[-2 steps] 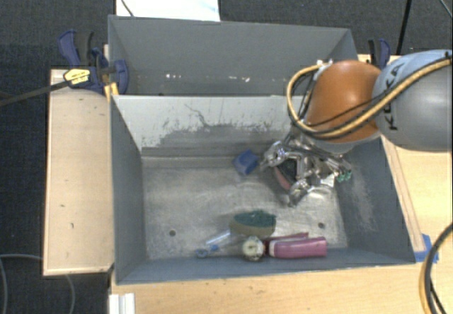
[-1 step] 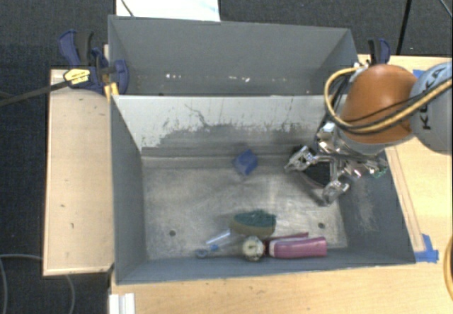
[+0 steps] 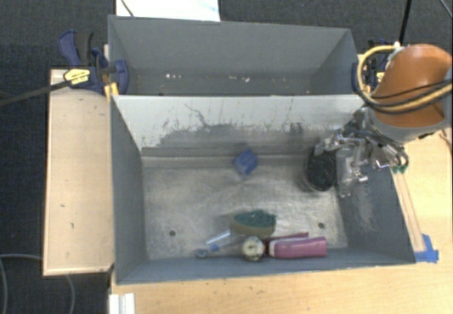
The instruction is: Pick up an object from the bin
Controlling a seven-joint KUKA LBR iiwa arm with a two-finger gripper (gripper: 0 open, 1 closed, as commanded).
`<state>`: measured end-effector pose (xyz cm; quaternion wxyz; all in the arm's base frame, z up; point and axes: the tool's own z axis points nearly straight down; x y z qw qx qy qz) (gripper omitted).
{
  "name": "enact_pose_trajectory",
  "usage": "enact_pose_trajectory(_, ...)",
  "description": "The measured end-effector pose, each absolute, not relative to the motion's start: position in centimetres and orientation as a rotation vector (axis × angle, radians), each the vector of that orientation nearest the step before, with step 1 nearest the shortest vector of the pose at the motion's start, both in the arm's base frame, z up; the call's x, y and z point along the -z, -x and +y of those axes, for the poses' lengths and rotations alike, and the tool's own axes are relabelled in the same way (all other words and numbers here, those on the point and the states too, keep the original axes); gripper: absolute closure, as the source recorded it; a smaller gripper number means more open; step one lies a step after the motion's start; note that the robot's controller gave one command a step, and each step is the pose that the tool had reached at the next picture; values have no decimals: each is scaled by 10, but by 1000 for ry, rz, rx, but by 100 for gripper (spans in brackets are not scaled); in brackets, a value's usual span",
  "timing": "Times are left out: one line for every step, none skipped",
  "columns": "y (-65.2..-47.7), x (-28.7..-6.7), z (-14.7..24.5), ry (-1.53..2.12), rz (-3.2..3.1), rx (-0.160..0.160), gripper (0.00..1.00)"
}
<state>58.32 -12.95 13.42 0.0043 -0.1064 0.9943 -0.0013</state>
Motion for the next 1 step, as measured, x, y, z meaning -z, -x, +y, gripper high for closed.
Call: enact_pose_trajectory(-594, -77, -117, 291, 3125, -2, 0)
